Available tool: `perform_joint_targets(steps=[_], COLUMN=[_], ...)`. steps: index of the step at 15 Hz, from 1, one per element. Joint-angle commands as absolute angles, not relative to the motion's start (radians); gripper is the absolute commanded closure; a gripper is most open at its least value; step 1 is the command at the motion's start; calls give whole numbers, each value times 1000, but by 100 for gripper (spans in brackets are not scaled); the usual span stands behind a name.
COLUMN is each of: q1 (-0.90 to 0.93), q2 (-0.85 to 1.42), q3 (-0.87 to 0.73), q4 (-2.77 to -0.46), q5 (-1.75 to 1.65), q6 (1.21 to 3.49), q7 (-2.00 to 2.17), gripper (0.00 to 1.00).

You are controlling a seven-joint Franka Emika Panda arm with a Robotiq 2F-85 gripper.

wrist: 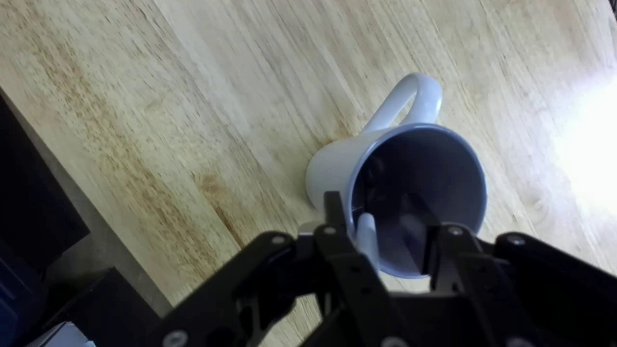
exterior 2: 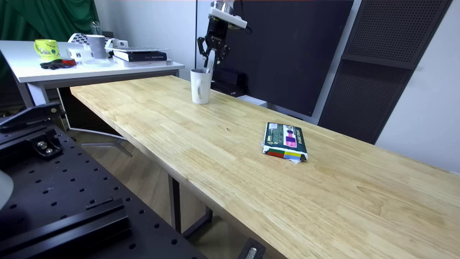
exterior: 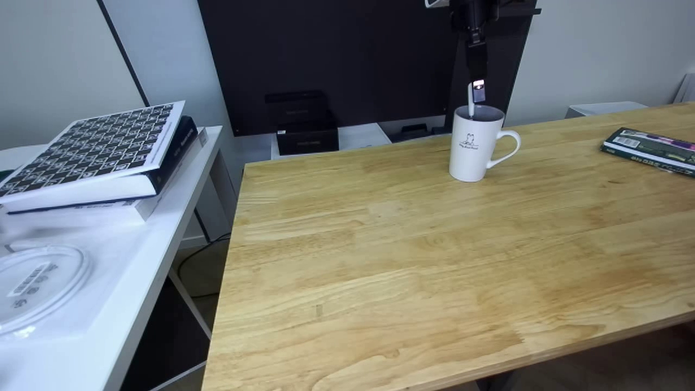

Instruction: Take the spoon out of the mug and put it on the table

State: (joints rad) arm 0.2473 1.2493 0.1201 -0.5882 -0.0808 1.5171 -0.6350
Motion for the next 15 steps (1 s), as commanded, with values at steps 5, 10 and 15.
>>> perform_joint_targets(steps=[5,10,15], q1=[265,286,292], q2=[1264,1243,1249], q3=[107,96,96], q4=[-546,-532,-516], q5=[-97,-124,-128], q6=[1515,1509,1509], q7=[-631,-627,-632], gripper=[100,96,57])
